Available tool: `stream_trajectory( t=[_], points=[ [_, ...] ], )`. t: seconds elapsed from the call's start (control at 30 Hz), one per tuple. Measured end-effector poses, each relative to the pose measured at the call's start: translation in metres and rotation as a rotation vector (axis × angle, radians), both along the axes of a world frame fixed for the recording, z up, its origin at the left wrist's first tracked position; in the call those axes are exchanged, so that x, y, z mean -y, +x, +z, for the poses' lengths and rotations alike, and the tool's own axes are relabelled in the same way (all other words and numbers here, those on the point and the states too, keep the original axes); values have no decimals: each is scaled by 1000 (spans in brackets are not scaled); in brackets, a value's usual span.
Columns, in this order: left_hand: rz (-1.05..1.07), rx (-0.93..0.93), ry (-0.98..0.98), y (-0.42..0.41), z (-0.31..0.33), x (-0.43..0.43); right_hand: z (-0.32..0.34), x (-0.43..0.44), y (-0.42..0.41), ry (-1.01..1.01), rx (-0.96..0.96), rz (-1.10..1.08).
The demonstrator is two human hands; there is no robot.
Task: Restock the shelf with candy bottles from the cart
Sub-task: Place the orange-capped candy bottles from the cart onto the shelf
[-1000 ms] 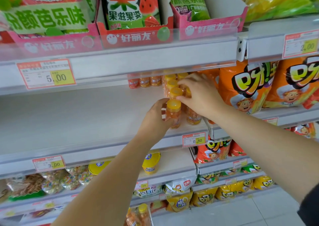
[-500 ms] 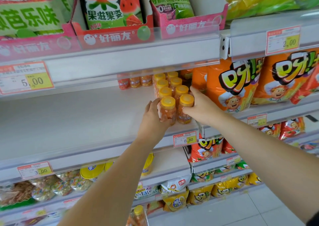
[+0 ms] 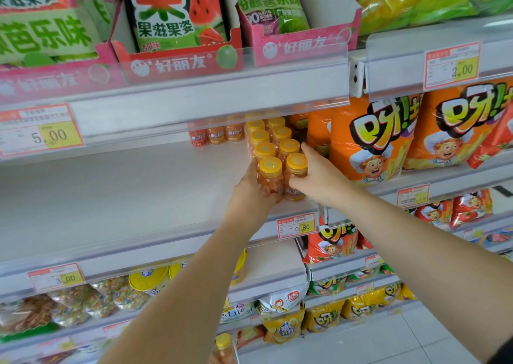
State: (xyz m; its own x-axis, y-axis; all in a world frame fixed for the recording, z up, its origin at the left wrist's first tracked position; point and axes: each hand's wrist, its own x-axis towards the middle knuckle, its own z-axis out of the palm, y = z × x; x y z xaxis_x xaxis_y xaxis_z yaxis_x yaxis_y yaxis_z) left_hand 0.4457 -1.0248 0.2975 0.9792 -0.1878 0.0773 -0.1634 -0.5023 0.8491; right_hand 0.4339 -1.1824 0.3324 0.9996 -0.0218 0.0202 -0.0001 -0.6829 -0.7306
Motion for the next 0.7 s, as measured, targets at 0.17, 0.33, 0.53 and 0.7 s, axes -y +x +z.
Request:
stream_trajectory(
  t=[0.17, 0.33, 0.53, 0.7],
  points=[
    [-15, 22, 33, -5, 8, -2, -4, -1, -14, -3, 25, -39],
    [45, 58, 68, -26, 2, -26, -23, -5, -49, 89, 192, -126],
    [78, 199, 34, -86, -19, -73, -57, -43, -100, 84, 484, -53],
    [68, 61, 108, -141, -63, -127, -90, -90, -112, 158, 298, 103]
  ],
)
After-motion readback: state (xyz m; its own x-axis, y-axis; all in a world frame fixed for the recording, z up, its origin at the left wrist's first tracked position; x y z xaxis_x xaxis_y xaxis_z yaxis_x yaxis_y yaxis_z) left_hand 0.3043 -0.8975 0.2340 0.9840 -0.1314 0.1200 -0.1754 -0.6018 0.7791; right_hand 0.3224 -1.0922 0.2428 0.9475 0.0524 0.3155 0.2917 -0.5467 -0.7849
